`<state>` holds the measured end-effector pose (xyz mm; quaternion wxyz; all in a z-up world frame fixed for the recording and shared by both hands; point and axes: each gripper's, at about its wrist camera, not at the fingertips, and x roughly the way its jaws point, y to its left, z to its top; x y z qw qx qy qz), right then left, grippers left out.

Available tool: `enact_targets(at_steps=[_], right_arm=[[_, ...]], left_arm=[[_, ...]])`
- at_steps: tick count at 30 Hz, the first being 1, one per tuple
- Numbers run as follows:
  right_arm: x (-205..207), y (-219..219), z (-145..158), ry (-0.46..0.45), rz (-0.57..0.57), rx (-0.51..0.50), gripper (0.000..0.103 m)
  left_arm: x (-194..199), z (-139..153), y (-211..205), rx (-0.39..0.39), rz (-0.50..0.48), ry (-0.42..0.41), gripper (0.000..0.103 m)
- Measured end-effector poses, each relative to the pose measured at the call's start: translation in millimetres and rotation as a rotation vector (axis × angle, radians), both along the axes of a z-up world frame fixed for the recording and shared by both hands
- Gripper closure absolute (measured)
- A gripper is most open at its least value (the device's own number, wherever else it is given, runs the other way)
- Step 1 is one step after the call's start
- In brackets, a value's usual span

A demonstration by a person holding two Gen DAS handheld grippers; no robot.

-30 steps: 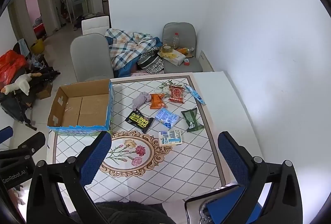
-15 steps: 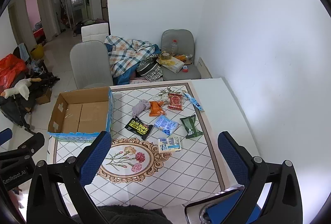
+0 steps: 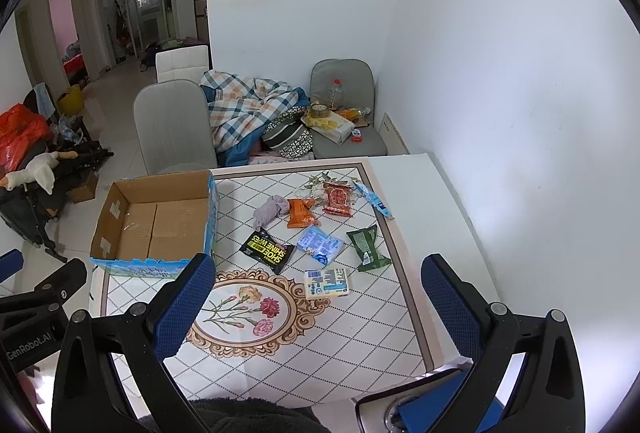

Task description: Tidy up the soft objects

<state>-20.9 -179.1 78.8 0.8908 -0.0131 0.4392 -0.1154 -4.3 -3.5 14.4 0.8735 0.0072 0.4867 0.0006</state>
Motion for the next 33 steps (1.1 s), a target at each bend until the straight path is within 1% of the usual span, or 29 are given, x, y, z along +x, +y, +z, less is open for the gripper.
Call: enact_targets(at_steps=[23,33], right_arm=[[-1,5,-5,-0.002,0.015,-0.011,0.0],[7,13,-10,0.016,0.025,-0.013,0.0]], left_arm=[[6,-4,1,-0.004,-0.01,0.013,0.0],[9,-6,8,-0.002,-0.012,0.023,0.0]])
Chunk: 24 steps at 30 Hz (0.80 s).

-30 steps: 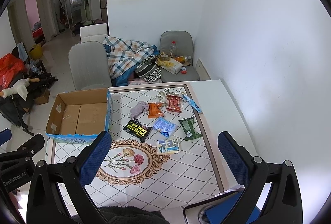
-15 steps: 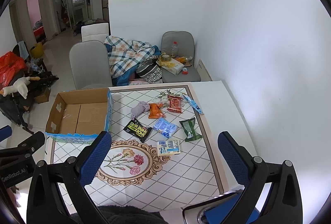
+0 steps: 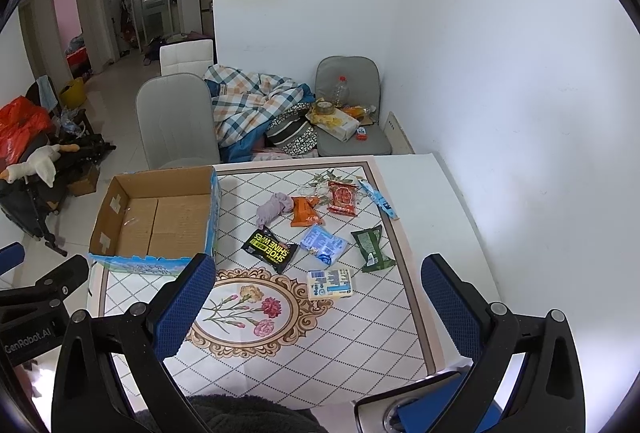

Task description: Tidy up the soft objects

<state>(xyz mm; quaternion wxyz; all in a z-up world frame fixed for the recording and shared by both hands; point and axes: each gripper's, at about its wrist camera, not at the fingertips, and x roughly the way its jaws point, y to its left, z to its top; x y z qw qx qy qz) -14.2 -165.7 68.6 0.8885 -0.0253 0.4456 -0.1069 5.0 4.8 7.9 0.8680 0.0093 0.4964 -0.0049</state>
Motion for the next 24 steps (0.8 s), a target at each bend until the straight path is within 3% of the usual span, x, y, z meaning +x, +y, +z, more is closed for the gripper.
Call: enact_targets(at_steps=[14,24], right_arm=[[4,3,-5,0.001,-0.008,0.007,0.0],[23,2,-17,0.036,-0.016,0.034,0.0]], left_arm=[[3,-4,3,-0.011,-0.001,0.019,0.0],[29,-12,4,-0.004,0.002,0.05,0.0]])
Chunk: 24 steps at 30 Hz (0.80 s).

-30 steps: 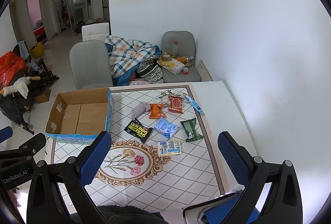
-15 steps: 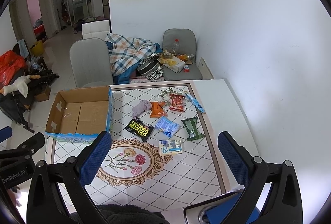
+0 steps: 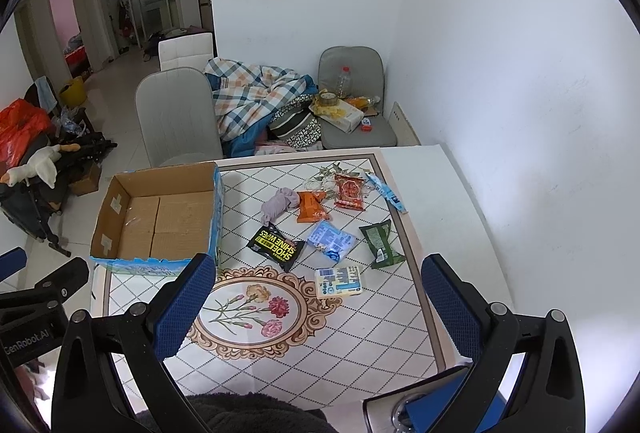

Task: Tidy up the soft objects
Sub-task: 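Grasp the black wipes pack with left tool while right tool grasps blue wipes pack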

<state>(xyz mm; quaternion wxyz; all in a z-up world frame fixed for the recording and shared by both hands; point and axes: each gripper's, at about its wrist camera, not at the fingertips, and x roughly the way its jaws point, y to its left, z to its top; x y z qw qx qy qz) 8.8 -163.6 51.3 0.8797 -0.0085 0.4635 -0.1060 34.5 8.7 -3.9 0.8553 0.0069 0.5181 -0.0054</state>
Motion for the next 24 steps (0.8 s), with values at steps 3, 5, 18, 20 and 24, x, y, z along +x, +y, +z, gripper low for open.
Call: enact_targets(at_steps=[3,5,18,20,24], right_arm=[[9,-7,-8,0.016,-0.017,0.009,0.0],[18,-18,-17,0.033,-0.039,0.018,0.0],[145,-127,-191,0.333,0.01,0.062,0.0],[171,-137,-235,0.412,0.06,0.07,0.0],[215,-150,-314,0.532,0.142,0.116,0.0]], left_arm=[[15,-9,-5,-0.003,-0.005,0.015,0.0],[33,-23,-14,-0.01,-0.018,0.04,0.0],[184,-188,-93,-0.198,-0.053,0.438,0.0],[203,-218,-104,-0.246,-0.026,0.503,0.0],[232,-276,-118,-0.278,0.048,0.602,0.006]])
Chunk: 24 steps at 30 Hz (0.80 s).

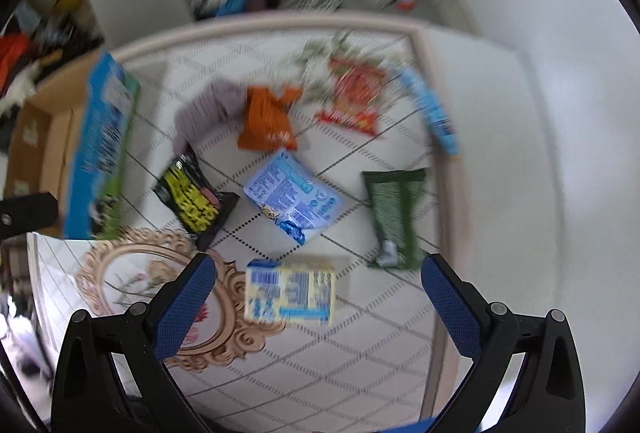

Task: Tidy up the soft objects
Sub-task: 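Grasp the black wipes pack with left tool while right tool grasps blue wipes pack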

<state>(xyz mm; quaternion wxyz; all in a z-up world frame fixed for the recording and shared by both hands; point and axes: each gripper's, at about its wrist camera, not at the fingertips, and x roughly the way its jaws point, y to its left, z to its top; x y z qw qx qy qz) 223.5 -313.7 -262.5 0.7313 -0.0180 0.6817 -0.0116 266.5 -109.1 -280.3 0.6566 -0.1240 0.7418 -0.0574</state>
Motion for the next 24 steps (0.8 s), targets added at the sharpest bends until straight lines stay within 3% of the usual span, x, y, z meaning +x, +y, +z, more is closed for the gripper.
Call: enact_targets(at_steps=[2,4,10,13,15,16,20,23,24], right_arm=[[17,0,-38,0.054,0.067,0.039,0.003],[27,2,-65,0.1,0.129,0.066,0.012],[42,8,-124,0.193,0.217,0.086,0.016],[44,8,-131,0.184,0.206,0.042,0.039],[44,-4,-129,0.183,0.133,0.058,0.056],[43,-12,-129,0.193,0.085,0.085,0.059],[41,-21,-126,0.185,0.03,0.181,0.057],[47,-13,-124,0.165,0.108,0.145,0.028],[51,-10,-123,0.156,0.129,0.142,0.028]], left_arm=[[9,-35,-1,0.001,0.051,0.084,0.015],[13,-61,-2,-0.001,0.09,0.149,0.02],[15,-105,-8,-0.001,0.145,0.25,0.02],[17,-119,-12,0.001,0.166,0.29,0.02],[19,-128,-16,0.016,0.167,0.312,0.019],[20,-131,-19,0.028,0.161,0.319,0.019],[21,-148,-21,0.024,0.196,0.354,0.017],[21,-150,-23,0.017,0.187,0.334,0.018],[20,-152,-24,0.021,0.177,0.321,0.019]])
